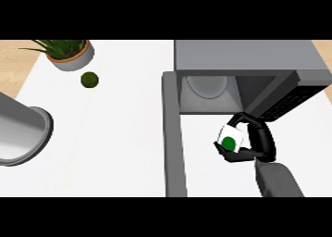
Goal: Pick up the milk, place it into the microwave and close the microwave
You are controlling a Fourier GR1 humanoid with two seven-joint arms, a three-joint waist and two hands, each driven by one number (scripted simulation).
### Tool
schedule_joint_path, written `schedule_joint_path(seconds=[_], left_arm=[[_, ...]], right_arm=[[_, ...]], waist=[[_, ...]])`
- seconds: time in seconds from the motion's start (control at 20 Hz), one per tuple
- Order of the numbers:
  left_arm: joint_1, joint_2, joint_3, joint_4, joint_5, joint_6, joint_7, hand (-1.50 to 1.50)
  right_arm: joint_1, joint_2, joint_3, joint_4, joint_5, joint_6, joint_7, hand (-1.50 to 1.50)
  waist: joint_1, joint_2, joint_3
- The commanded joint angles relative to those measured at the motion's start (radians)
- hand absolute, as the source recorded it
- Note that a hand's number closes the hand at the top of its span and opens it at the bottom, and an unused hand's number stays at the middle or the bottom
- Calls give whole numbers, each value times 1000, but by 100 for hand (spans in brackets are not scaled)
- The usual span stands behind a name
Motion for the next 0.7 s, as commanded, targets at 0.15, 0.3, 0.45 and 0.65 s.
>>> schedule_joint_path(seconds=[0.15,0.3,0.45,0.65], left_arm=[[-3,10,30,10,29,-6,10,-150],[-15,-47,-7,30,-48,-32,-13,-150],[-15,-22,13,20,-20,-25,2,-150],[21,-41,20,-15,7,-34,8,-150]], right_arm=[[-154,52,18,-87,57,-137,221,150],[-185,73,28,-94,79,-173,278,150],[-308,57,-8,41,118,-221,264,150],[-432,50,13,148,209,-292,349,150]], waist=[[12,3,1],[9,4,0],[17,6,1],[29,7,1]])
